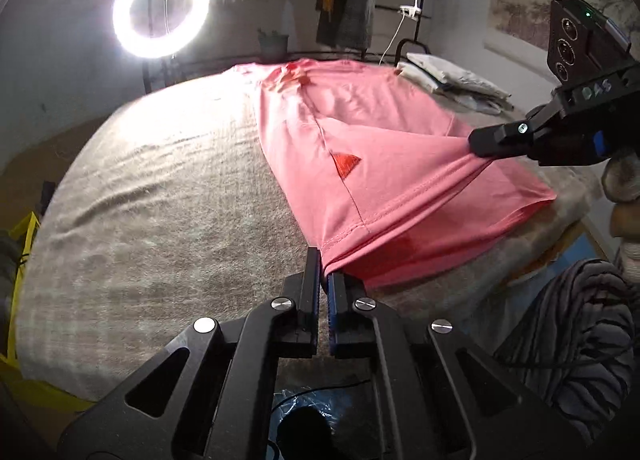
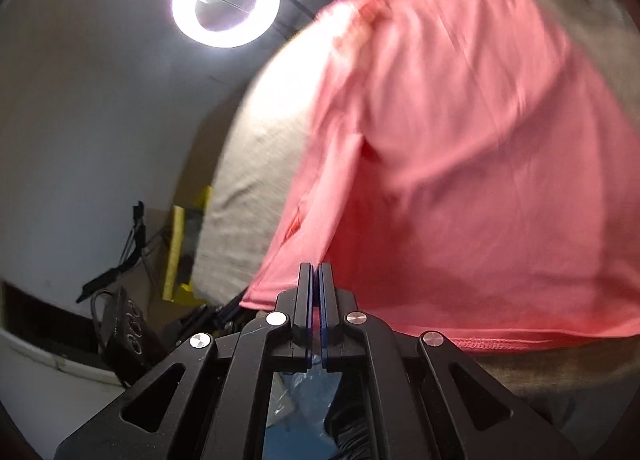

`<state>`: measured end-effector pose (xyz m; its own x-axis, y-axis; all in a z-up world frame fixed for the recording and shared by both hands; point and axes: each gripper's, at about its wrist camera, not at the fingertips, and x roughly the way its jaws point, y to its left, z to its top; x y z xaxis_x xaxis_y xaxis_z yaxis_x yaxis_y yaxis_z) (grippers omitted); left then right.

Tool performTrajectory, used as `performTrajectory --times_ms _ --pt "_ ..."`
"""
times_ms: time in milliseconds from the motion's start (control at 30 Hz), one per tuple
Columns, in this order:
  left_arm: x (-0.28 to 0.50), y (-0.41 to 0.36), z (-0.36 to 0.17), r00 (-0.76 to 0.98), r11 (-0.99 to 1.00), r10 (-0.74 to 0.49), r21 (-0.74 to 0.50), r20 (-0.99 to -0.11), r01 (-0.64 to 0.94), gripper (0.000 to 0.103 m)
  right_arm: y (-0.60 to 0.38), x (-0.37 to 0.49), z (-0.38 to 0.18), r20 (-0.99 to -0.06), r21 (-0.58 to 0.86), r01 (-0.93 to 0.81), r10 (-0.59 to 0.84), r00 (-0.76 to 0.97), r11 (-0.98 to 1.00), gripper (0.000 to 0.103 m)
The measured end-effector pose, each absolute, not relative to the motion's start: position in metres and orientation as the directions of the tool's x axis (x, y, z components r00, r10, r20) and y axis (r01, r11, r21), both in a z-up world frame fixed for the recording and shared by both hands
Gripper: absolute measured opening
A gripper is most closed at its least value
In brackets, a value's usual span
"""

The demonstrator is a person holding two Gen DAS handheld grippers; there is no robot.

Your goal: Fold small clothes

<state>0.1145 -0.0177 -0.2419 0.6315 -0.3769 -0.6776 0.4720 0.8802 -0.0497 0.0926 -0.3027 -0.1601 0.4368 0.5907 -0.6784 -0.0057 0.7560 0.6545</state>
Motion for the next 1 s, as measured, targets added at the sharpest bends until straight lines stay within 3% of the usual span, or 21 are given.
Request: performTrajectory --times_ms 167,400,667,833,1000 --pt "0.12 -0.027 -0.273 0.598 0.883 -0.294 0.027 -0.745 0.468 0.001 -0.283 0.101 -0.202 -0.8 0.537 0.025 0.501 0.33 0.843 0.001" --pt "0.112 -0.03 -0.266 0.584 0.861 -0.307 0.042 -0.751 0.507 0.002 -0.289 0.107 -0.188 -0.809 0.502 0.002 0.469 0.354 0.865 0.001" --pt "0.104 -0.012 -0.244 0.577 0.869 -0.341 -0.015 -0.742 0.495 0.003 -0.292 0.102 -0.206 -0.877 0.431 -0.019 0.424 0.226 0.902 0.004" --pt "0.119 0.001 -0.218 0.62 0.897 -0.351 -0.062 -0.702 0.437 0.009 -0.332 0.1 -0.173 -0.805 0.509 0.003 0.474 0.357 0.861 0.004" --pt "0.146 -0.008 -0.193 0.672 0.913 -0.34 -0.058 -0.658 0.405 0.009 -0.376 0.099 -0.131 -0.744 0.492 0.002 0.419 0.52 0.871 0.004"
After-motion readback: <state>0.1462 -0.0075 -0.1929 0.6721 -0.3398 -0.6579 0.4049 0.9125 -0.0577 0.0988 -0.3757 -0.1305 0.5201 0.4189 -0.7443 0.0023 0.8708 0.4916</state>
